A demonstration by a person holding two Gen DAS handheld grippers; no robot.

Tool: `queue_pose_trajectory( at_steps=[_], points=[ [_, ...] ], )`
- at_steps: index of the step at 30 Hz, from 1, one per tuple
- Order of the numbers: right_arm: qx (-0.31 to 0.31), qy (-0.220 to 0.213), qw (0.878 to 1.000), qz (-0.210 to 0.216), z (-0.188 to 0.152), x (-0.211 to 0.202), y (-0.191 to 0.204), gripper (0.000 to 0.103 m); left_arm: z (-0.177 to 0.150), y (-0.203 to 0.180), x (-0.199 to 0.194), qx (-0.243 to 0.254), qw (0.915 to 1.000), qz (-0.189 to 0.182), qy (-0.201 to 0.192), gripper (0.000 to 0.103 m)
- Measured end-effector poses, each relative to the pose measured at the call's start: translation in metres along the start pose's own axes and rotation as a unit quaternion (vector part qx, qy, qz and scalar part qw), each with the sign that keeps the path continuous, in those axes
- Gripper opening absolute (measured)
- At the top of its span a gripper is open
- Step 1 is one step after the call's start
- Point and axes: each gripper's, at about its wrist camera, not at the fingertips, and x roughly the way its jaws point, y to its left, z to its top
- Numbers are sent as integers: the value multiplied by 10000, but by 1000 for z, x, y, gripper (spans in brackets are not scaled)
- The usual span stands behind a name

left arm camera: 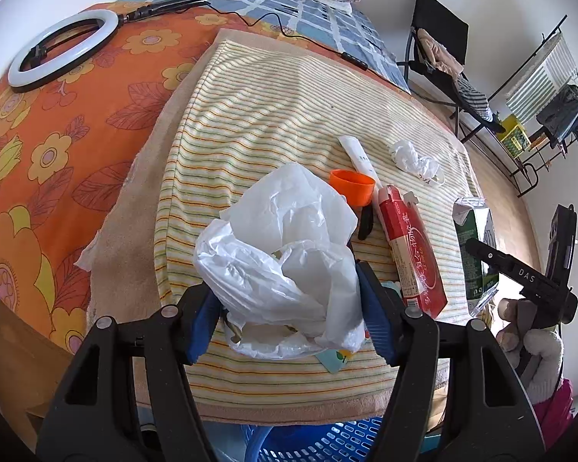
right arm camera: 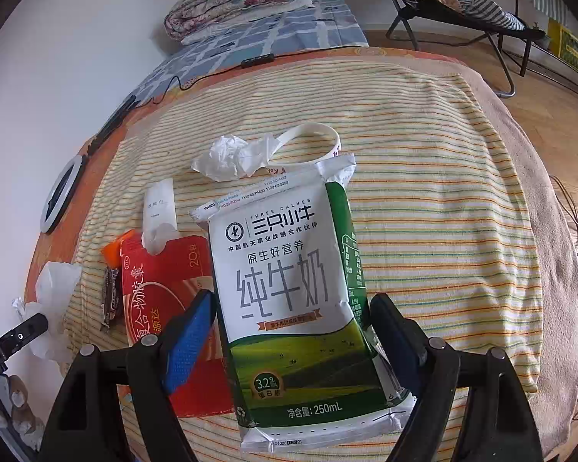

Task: Collect trash
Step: 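Carry both items to the blue basket and open the left tool to drop the bag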

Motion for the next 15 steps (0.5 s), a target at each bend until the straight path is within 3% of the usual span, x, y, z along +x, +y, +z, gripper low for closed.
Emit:
queue_pose_trajectory(
  at_steps=[7,15],
  points=[
    [-225,-237,9994,90,-17,-34,15,84,-19,-22,-24,444,9989,-30,-149,67],
    [-448,-359,9973,457,-59,-79,31,84,-64,-44,-52,949,9952,-52,-225,67]
  ],
)
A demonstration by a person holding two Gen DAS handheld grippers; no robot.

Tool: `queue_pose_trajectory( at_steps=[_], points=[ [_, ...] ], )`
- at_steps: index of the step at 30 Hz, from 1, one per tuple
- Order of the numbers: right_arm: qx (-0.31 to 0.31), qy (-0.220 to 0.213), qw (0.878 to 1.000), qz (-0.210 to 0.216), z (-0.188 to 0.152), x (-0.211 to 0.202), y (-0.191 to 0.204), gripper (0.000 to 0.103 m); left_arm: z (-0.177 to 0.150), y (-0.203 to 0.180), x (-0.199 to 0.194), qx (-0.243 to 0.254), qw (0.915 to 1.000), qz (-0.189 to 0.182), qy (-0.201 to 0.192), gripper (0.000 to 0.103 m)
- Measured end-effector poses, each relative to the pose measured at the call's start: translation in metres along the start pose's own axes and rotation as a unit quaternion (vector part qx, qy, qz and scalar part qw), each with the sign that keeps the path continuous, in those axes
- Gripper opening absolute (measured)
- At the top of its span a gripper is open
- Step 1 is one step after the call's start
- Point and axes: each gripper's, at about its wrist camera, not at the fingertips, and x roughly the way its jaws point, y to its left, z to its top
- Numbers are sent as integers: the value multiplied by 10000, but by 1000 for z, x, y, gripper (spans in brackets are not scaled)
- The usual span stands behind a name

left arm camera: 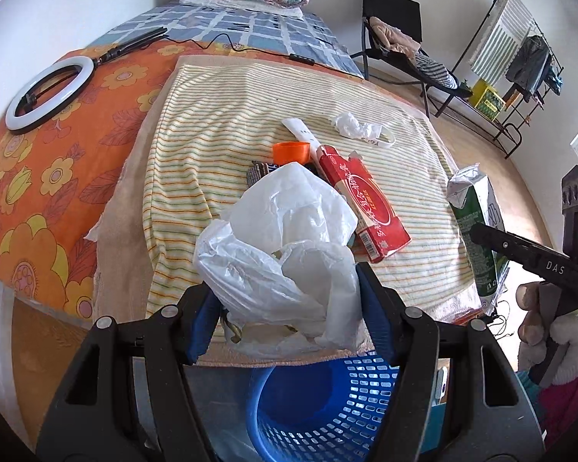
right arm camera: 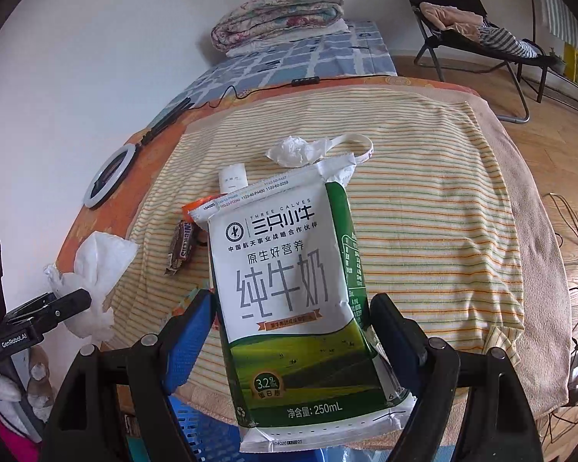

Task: Collect trash
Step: 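Carry both items to the blue basket and open the left tool to drop the bag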

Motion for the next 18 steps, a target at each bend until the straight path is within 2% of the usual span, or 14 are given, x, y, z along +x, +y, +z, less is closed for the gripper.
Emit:
queue_pose_trajectory(
  at_steps=[9,18],
  points=[
    [-222,-6,9995,240,-52,-43,23,84,-59,-20,-12,188,9992,-175,306,67],
    [-263,266,9986,373,-110,-52,35,84,-105,-42,-4,483,9965,-212,643,67]
  ],
)
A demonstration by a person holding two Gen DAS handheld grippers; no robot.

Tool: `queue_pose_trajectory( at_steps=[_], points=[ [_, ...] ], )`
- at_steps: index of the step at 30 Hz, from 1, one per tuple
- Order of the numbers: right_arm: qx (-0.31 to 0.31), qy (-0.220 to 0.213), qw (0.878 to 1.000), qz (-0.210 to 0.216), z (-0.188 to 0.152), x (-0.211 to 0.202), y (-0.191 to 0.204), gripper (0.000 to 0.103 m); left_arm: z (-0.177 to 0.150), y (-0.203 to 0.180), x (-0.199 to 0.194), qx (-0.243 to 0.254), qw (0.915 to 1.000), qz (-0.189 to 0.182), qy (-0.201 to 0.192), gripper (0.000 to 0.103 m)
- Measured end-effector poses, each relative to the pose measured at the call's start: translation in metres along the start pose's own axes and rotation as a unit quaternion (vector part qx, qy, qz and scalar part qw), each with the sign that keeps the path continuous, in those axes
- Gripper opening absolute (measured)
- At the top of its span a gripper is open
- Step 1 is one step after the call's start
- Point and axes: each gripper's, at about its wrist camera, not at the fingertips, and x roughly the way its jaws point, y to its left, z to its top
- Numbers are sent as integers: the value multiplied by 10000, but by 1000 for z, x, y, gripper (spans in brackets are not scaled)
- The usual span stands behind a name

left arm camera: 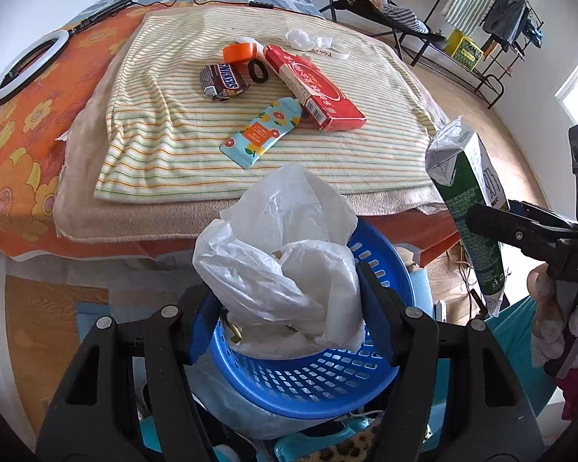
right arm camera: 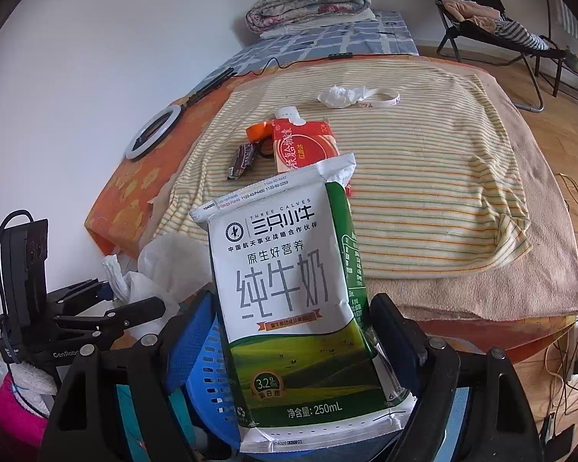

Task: Collect trash
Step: 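Carry both items to the blue basket and open the left tool to drop the bag, then open the right tool to drop the milk pouch into the basket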

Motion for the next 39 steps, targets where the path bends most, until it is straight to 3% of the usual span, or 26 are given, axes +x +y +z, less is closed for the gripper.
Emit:
queue_pose_trajectory(
  at_steps=[16,32,39],
  points=[
    [-170,711,9970,-262,-66,43,5,84,-43,-7,55,132,9971,76,743,67],
    [-275,1067,9931,-398,-81,72,1,84,-54,-7,72,274,9953,169,910,67],
    [-75,1162,9925,-377,-75,80,1,86,-51,-8,73,247,9953,123,928,76]
  ],
)
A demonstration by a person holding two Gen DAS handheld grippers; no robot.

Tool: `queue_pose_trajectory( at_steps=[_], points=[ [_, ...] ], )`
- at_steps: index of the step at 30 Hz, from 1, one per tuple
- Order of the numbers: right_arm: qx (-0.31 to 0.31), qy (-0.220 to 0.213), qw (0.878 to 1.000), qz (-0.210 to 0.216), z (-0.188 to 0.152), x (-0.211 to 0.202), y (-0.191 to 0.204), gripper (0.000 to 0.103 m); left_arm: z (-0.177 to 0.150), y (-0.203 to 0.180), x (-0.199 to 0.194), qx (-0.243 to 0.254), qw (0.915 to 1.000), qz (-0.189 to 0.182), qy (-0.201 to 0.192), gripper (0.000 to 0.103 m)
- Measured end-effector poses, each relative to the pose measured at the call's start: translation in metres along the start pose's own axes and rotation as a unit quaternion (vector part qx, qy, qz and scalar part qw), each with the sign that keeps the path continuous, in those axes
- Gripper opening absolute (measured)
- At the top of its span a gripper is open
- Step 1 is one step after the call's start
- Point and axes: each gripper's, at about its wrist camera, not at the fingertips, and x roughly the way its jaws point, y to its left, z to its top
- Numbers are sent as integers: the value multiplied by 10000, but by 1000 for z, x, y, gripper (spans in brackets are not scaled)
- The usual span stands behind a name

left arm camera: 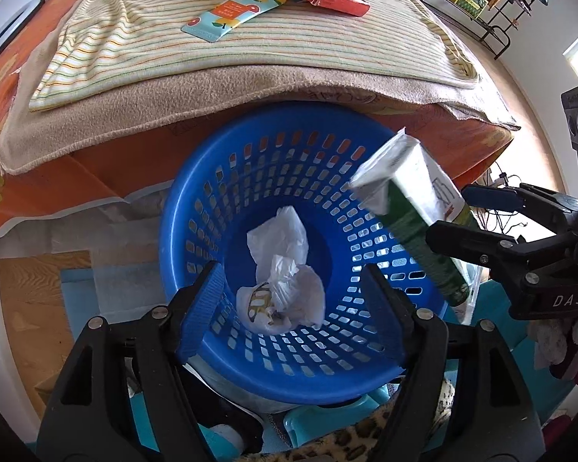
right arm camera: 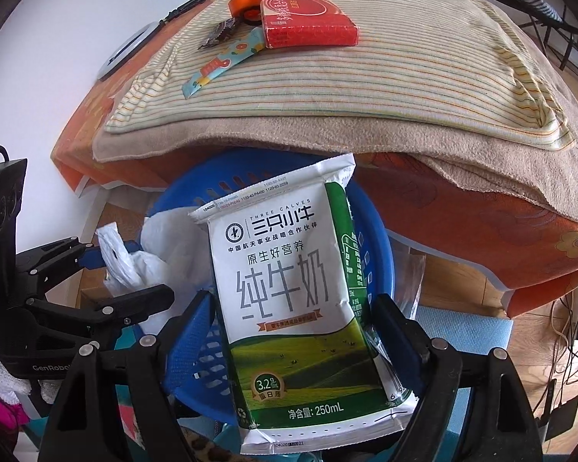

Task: Collect trash
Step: 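Open the right tool to drop the milk pouch into the basket, then move both tools back over the striped cloth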

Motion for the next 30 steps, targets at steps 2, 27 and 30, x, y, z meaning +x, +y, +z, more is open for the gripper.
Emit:
queue_pose_trajectory(
  at_steps=[2,27,30],
  points=[
    [45,8,10000,9,1,1,-1,87,1,2,0,-29,10000,0,10,76],
    [-88,-263,9996,9,7,-18,2,87,19,3,-21,-3,9997,66,-220,76],
    [-102,-332,9994,79,14,-25,2,87,30,2,-29,28,9995,16,-299,76]
  ],
)
